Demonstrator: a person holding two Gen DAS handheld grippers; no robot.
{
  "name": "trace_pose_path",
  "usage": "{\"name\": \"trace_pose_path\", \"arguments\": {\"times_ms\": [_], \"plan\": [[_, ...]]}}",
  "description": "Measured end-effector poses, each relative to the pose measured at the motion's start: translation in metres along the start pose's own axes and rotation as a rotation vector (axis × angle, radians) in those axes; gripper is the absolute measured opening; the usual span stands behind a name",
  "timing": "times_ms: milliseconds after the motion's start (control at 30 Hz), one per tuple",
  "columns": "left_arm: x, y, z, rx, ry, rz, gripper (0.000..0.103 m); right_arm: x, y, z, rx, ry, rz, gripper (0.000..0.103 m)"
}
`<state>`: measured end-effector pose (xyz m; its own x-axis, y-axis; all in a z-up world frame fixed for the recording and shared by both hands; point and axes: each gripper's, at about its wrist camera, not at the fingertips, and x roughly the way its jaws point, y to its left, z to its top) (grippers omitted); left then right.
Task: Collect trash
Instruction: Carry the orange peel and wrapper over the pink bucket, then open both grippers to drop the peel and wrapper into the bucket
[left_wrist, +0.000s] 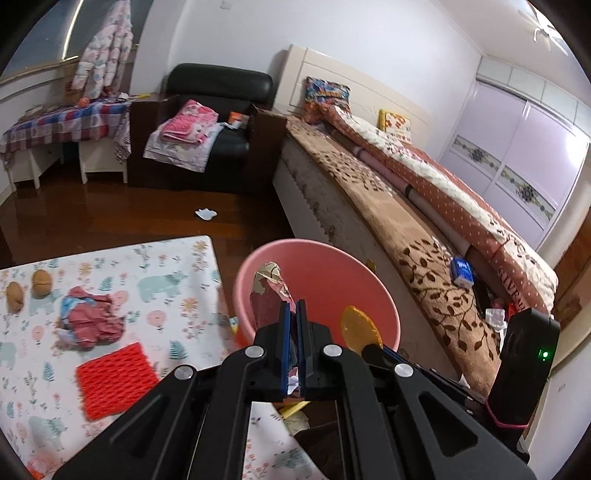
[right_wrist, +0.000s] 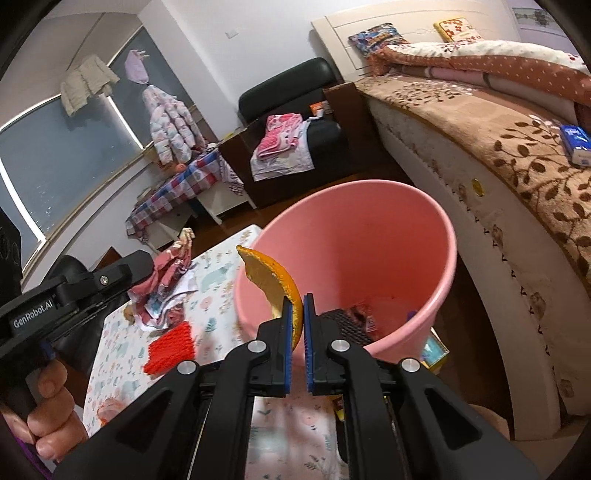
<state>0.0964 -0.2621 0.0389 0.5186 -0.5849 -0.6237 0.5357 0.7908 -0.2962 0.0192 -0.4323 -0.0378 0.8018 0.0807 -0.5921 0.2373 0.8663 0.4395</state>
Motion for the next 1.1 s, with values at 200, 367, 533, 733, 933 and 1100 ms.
{"name": "trace_pose_path", "arguments": {"times_ms": [200, 367, 533, 733, 933, 1100], "plan": [[0.029, -0.011, -0.002, 0.013, 0.043, -0.006, 0.003, 0.005, -0.015, 0.005, 0.013, -0.008, -0.043, 0.006], [0.045, -0.016, -0.006, 0.021, 0.063, 0.004, 0.003, 0.009, -0.021, 0.003, 0.007, -0.007, -0.065, 0.006], [0.053, -0.016, -0.009, 0.022, 0.079, 0.010, 0.002, 0.015, -0.024, 0.003, 0.007, 0.009, -0.076, 0.006], [0.052, -0.016, -0.011, 0.024, 0.070, 0.022, 0.012, 0.021, -0.026, 0.004, 0.018, 0.030, -0.082, 0.013], [0.045, -0.010, -0.013, 0.011, 0.067, 0.025, 0.027, 0.017, -0.026, 0.003, 0.027, 0.008, -0.079, 0.030], [0.036, -0.005, -0.015, -0.010, 0.065, 0.026, 0.033, 0.013, -0.019, 0.000, 0.010, 0.005, -0.074, 0.030]]}}
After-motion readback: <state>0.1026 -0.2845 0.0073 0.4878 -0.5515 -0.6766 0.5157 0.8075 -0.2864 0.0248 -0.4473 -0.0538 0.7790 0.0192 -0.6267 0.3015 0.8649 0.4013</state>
